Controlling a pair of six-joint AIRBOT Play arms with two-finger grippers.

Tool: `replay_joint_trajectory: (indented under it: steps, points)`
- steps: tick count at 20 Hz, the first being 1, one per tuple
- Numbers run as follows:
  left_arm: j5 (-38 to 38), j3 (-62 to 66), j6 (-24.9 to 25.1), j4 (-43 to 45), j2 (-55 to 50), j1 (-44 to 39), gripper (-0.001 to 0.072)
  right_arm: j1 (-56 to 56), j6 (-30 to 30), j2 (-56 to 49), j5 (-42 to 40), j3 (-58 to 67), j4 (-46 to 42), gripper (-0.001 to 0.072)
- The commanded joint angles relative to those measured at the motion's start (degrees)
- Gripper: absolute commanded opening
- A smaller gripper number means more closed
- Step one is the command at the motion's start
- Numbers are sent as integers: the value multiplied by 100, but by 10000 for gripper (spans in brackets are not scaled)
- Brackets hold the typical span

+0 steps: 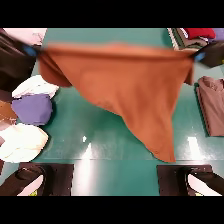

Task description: Fold the shirts.

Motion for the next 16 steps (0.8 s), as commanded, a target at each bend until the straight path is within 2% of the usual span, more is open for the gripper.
replay_joint_trajectory:
  steps: [1, 5, 10, 11, 12, 13, 16]
  points:
    - [699, -2409, -26, 345, -4, -2, 25, 422, -17, -643, -348, -1333, 94, 14]
    - [1344, -4046, -31, 699, -4, -2, 26, 942, -94, -1174, -975, -2218, 90, 14]
    - [1156, -4282, -31, 979, -4, -2, 26, 1202, -92, -1180, -831, -2706, 94, 18]
    - [1156, -4282, -31, 979, -4, -2, 26, 1196, -94, -1178, -702, -2697, 96, 98]
    - [1163, -4282, -31, 977, -4, -2, 25, 1163, -94, -1141, -584, -2695, 96, 283]
    - [1165, -4282, -31, 977, -4, -2, 26, 1097, -94, -1058, -455, -2693, 114, 391]
    - [1165, -4282, -31, 975, -4, -2, 25, 850, -94, -588, -229, -2695, 107, 392]
